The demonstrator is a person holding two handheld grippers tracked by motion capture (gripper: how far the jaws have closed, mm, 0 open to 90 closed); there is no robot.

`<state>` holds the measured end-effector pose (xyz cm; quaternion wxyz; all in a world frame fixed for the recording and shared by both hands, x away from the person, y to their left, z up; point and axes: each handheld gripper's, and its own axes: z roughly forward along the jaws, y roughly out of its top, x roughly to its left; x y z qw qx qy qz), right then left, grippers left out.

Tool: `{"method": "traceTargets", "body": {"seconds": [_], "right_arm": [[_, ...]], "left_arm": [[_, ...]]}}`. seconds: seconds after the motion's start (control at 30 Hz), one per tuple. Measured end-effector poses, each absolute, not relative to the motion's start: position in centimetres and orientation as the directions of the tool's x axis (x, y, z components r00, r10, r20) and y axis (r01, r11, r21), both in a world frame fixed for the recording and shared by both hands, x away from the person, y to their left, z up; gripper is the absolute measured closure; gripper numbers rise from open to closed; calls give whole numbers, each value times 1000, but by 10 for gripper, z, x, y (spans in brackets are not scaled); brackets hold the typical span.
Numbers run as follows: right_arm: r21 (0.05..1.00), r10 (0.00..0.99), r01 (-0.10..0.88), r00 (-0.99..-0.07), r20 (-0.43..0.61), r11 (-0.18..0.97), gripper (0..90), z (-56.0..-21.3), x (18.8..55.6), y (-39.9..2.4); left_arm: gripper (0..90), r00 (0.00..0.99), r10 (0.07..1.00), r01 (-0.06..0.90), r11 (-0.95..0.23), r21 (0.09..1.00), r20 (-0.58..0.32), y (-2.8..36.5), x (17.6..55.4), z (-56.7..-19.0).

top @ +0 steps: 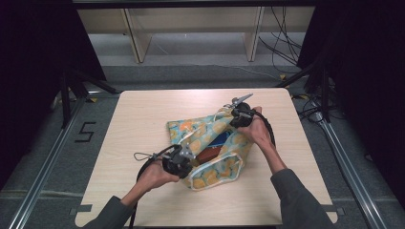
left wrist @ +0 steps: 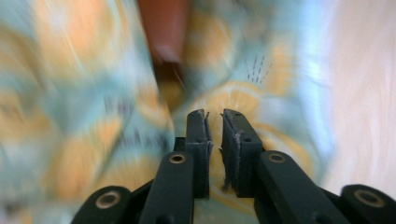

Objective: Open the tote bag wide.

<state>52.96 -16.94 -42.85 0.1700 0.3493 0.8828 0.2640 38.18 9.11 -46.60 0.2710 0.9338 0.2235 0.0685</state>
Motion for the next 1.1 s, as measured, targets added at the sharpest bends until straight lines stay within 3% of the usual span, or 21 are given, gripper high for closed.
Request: {"method": "traceTargets", "body": {"seconds": [0.17,0.33,0.37,0.4,0.43,0.6,0.7,0.87,1.03,1.1], "right_arm": [[589,738,557,-667,-104,586,900,-427,538,-167],[582,728,551,-677,-108,598,900,-427,537,-163],[578,700,521,-703,-127,628,900,-426,537,-166],[580,719,553,-689,-85,598,900,-423,533,-164],[581,677,506,-728,-108,637,900,-422,530,-165],[592,664,513,-746,-52,622,898,-419,515,-159],[577,608,475,-792,-48,664,898,-422,494,-160],[550,572,450,-818,-62,704,898,-428,472,-173],[501,535,436,-842,-65,748,900,-437,452,-187],[489,544,456,-838,-46,743,900,-447,438,-192]], "left_arm": [[819,899,438,384,-770,510,-15,96,377,-481],[755,890,455,348,-710,612,22,95,385,-444],[755,880,475,348,-664,662,14,90,392,-432],[740,867,497,364,-630,686,-4,87,396,-426],[704,881,472,336,-594,730,-22,74,414,-413],[687,883,470,352,-642,681,-14,42,453,-413],[705,823,567,419,-651,633,40,20,490,-423],[735,742,670,523,-558,645,-23,33,526,-428],[787,707,706,559,-519,647,-46,42,539,-438],[852,697,715,566,-506,651,-50,46,540,-441]]}}
